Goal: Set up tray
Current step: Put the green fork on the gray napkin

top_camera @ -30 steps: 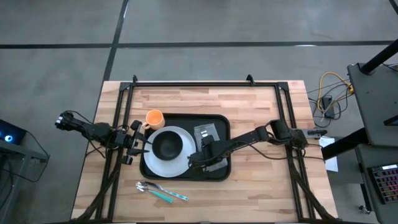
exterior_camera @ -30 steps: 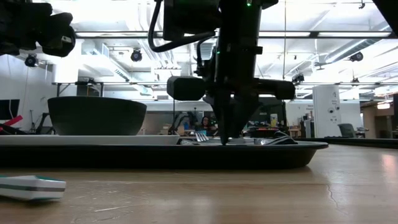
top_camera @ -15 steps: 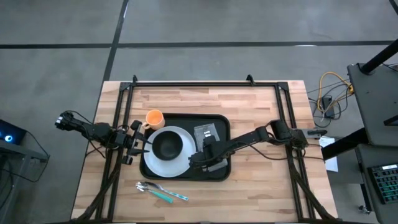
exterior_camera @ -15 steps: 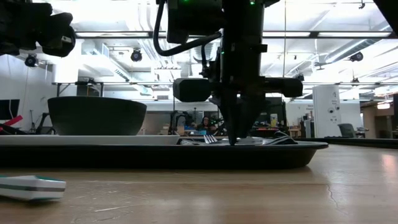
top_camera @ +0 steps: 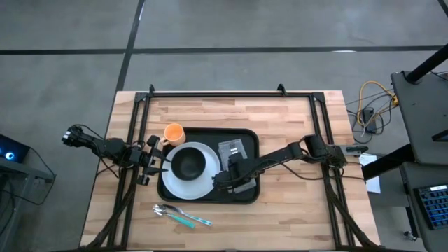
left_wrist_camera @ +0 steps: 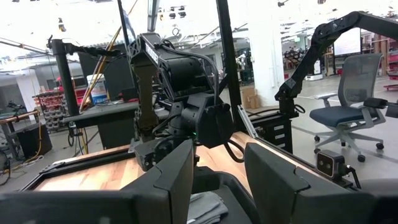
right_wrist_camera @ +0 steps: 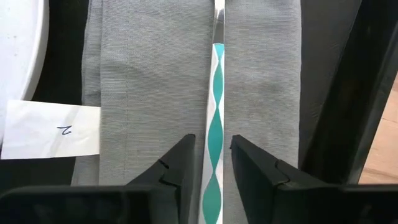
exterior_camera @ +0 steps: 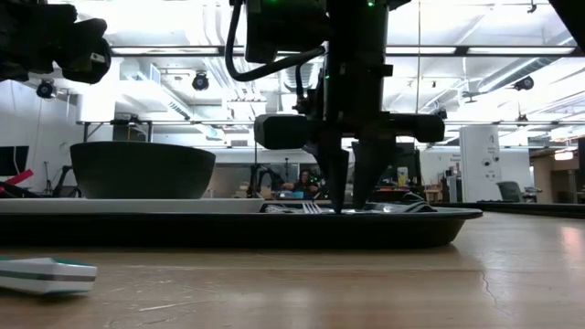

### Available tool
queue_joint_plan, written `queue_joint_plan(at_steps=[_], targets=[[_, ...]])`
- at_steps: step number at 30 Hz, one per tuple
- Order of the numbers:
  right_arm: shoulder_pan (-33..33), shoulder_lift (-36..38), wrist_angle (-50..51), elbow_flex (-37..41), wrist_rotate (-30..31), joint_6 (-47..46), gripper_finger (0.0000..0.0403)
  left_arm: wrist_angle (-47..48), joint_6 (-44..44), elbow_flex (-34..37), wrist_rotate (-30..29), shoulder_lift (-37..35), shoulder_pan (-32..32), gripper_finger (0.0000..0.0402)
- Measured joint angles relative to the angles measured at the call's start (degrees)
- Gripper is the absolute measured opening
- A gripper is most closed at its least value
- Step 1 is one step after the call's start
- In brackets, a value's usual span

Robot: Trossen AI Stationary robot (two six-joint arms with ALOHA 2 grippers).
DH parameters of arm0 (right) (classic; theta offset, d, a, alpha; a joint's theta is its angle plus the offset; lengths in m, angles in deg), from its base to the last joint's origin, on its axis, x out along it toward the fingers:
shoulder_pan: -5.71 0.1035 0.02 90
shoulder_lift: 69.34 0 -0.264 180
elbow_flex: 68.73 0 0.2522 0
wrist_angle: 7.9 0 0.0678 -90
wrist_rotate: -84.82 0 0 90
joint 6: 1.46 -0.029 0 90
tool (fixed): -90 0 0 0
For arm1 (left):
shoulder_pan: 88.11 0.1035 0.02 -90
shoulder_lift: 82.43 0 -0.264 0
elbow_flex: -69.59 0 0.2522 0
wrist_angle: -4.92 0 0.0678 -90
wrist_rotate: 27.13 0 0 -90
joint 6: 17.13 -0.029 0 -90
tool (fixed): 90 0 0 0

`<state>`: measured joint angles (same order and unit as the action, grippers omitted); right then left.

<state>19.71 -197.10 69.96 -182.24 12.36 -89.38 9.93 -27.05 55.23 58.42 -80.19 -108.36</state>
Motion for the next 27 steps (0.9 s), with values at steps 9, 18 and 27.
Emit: queue_joint_plan(at_steps=[9,18,27], targets=[[-0.67,0.00,-0.08,0.00,0.11,4.56,0.0121,0.00,0.00,0.00,-0.01,0.00,-0.02,0.0126],[-3.31,0.00,-0.45,0.00,-3.03,14.14,0.0138,0.00,0.00,0.00,0.01,0.00,-0.02,0.0126],[-6.47,0.00,-5.93,0.30,-6.24,25.87,0.0176,0.01,0.57,0.00,0.01,0.00,-0.02,0.0126]])
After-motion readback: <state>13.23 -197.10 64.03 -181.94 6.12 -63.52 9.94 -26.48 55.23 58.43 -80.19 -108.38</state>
